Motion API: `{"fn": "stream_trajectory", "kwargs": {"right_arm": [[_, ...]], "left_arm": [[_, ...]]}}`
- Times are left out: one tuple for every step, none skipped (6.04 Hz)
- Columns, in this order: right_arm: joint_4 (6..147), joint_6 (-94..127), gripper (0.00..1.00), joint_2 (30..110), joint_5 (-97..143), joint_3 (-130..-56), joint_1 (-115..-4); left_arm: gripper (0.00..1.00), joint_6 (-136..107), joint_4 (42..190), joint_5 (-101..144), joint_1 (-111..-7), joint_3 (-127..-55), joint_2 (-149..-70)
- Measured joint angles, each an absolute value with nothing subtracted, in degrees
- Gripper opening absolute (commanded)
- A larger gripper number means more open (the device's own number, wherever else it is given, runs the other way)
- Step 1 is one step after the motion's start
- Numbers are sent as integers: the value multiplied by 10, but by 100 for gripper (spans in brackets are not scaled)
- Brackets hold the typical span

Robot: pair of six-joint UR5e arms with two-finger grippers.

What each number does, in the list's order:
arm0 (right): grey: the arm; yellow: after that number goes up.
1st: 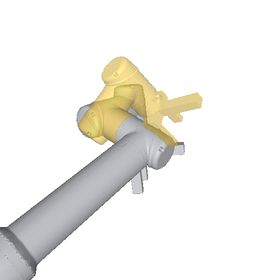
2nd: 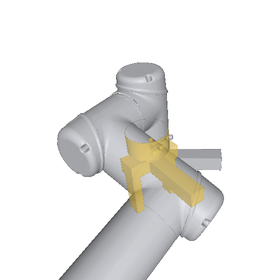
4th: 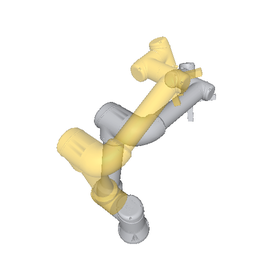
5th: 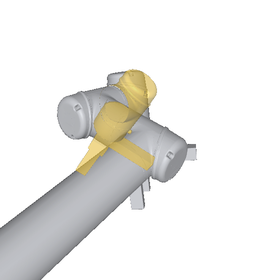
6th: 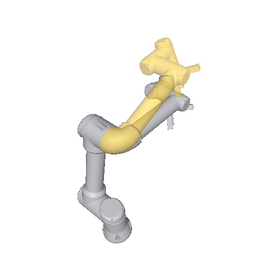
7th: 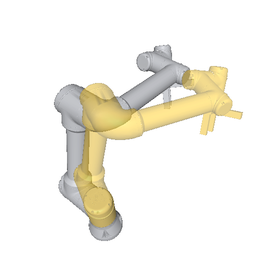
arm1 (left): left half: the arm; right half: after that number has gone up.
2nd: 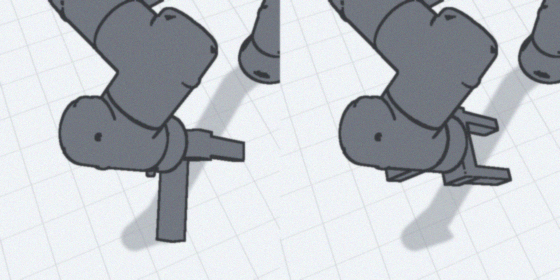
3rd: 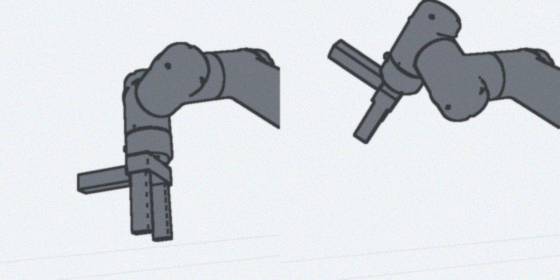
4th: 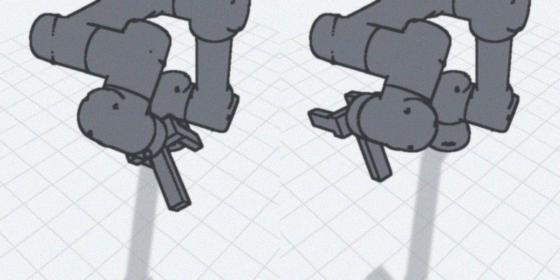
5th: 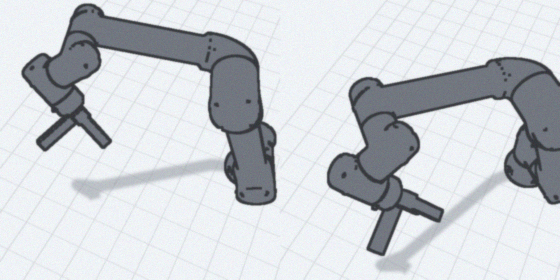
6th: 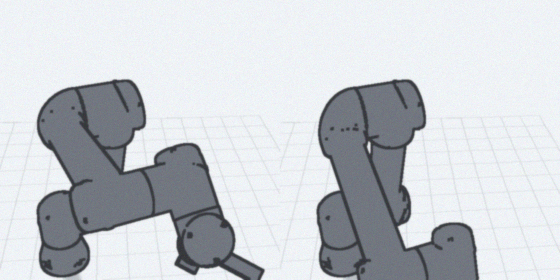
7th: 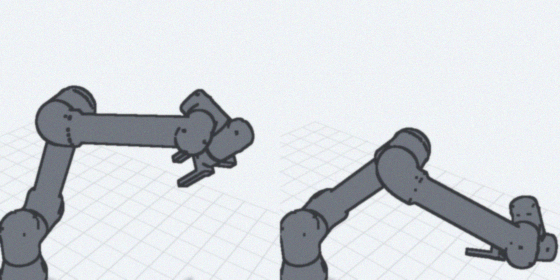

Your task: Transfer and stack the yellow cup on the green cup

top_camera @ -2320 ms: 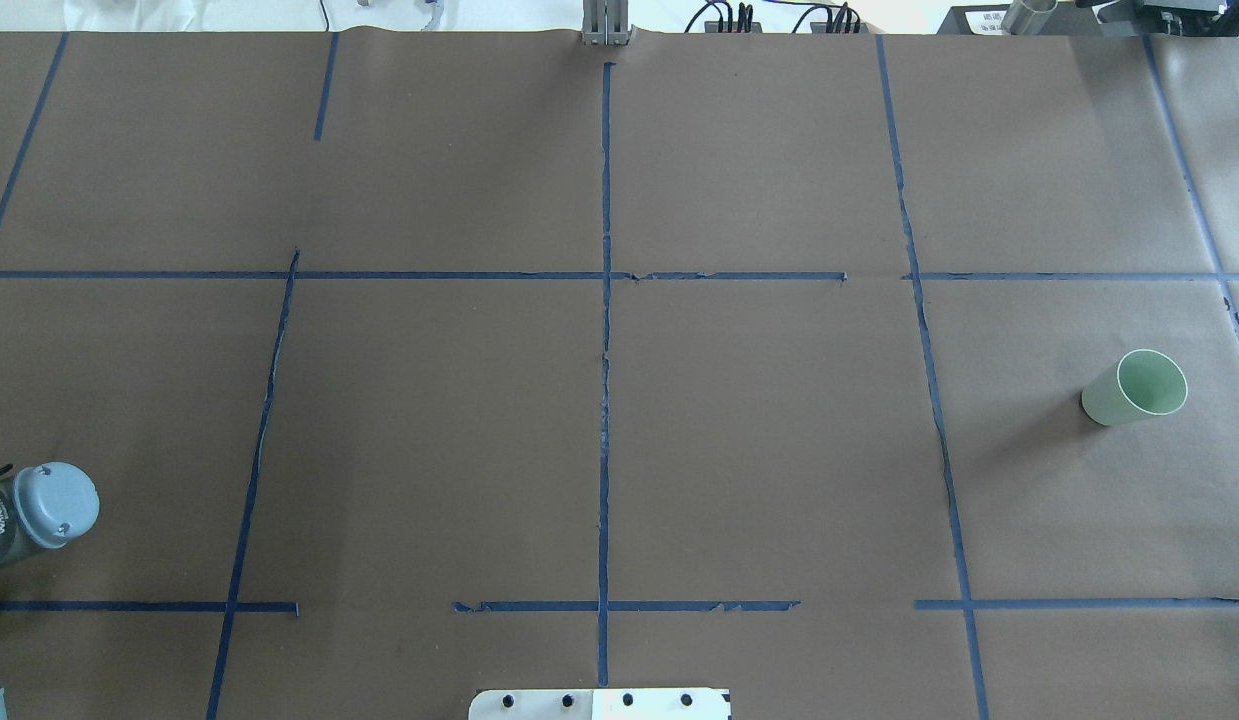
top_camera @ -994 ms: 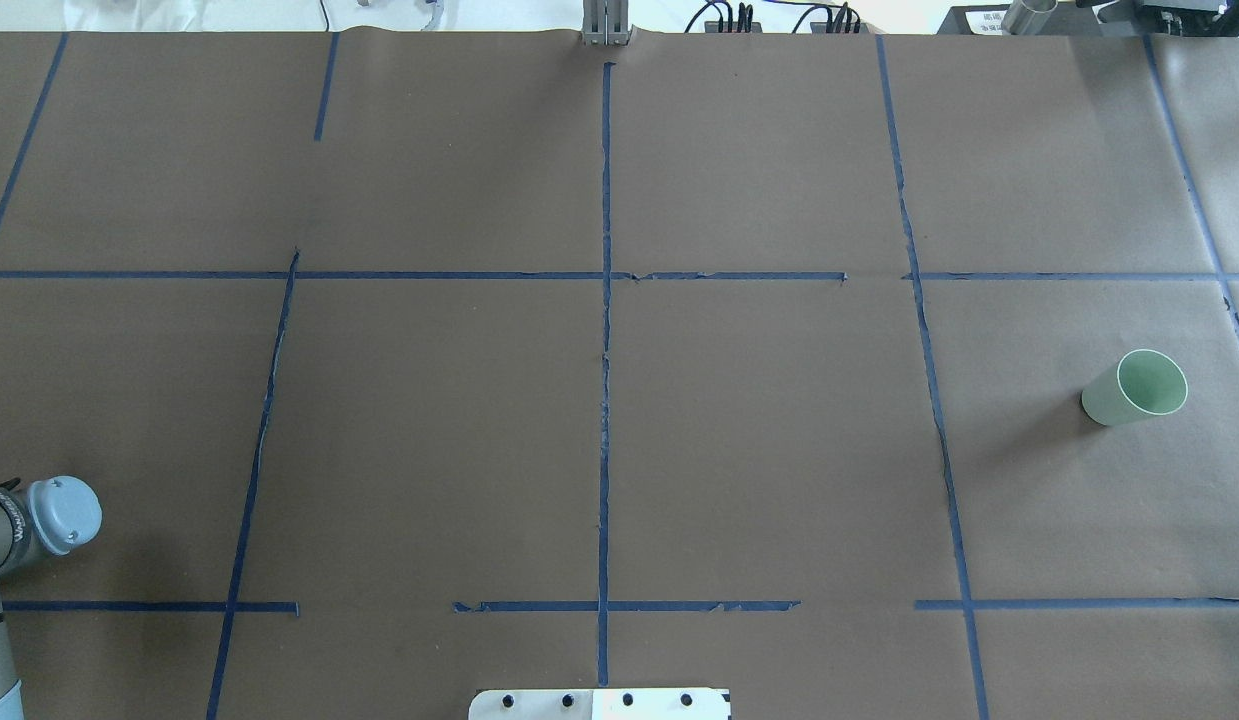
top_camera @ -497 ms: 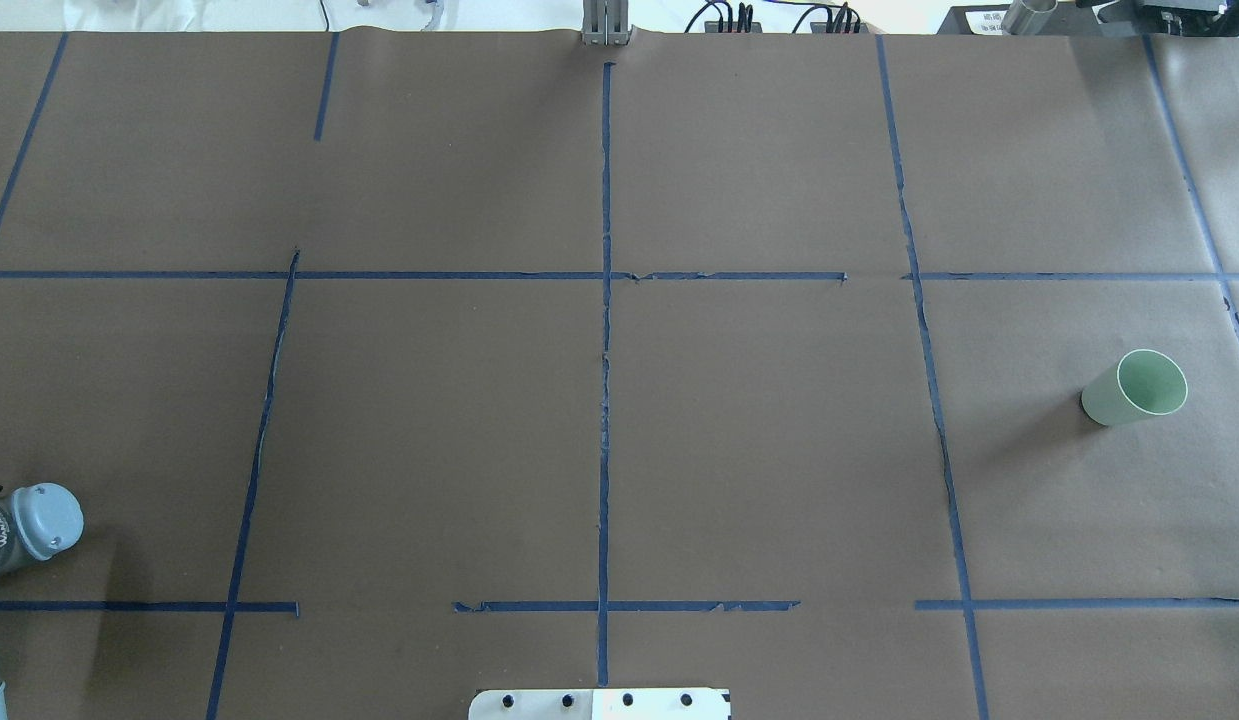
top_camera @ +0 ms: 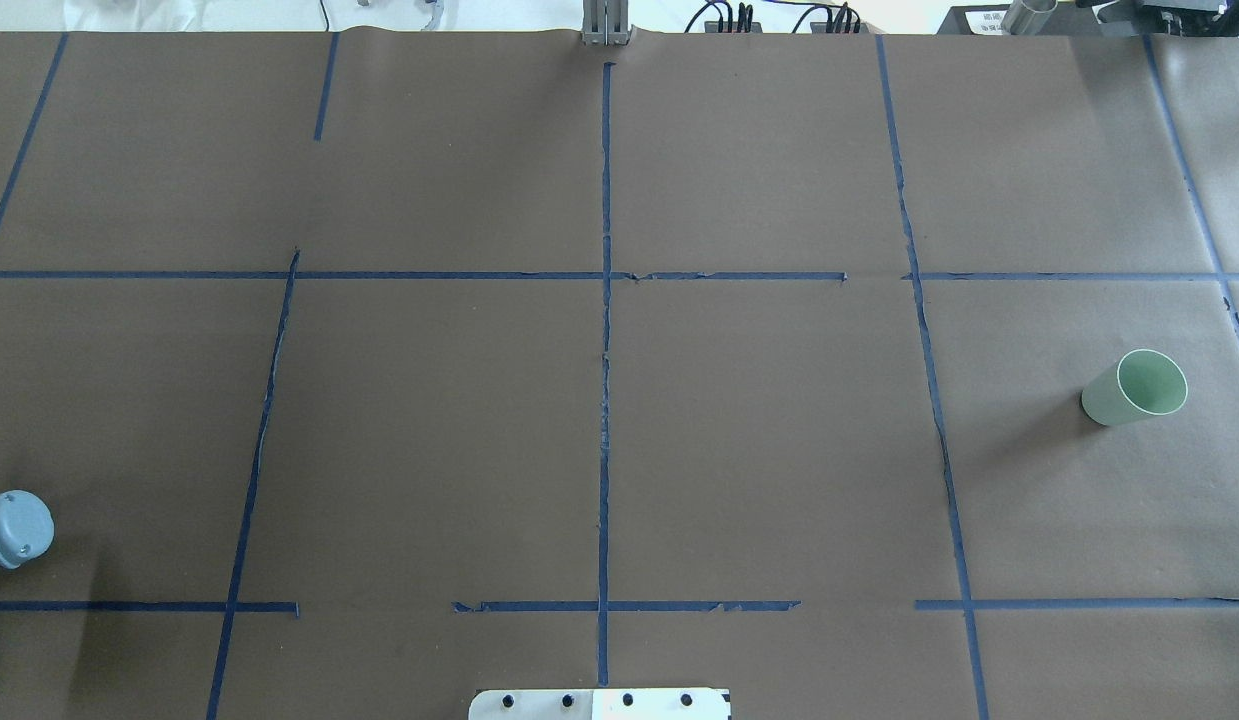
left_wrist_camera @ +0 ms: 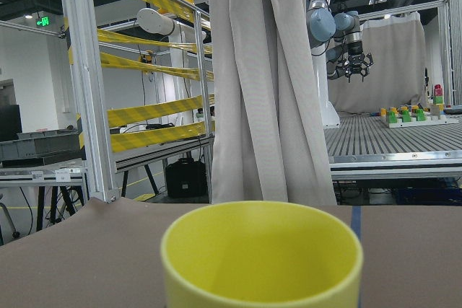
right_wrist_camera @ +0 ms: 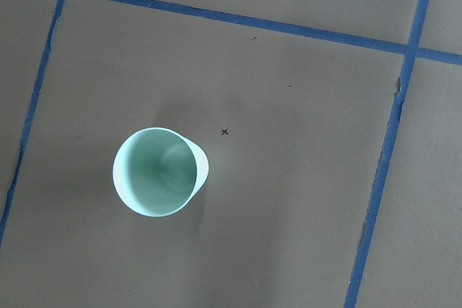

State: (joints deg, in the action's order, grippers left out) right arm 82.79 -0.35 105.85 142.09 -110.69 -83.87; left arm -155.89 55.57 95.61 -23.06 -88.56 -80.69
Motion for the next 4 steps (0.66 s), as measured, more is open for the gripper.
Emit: {"fn": "stream_trajectory", "kwargs": {"right_arm": [[827,-3,100,1057,1421,-1109,-839],[826,-2,100,1056,1421,-1112,-838],[808,1,100,1056,1421,-1114,-838],[776,9,100,1056,1423,-1115,-836]], "left_arm": [[8,-1532,555,949,-231,-894,-800],[8,-1508,555,921,-234,-899,-800],[8,-1484,555,870,-238,-909,-802],[7,-1465,558,811,-246,-924,-808]]}}
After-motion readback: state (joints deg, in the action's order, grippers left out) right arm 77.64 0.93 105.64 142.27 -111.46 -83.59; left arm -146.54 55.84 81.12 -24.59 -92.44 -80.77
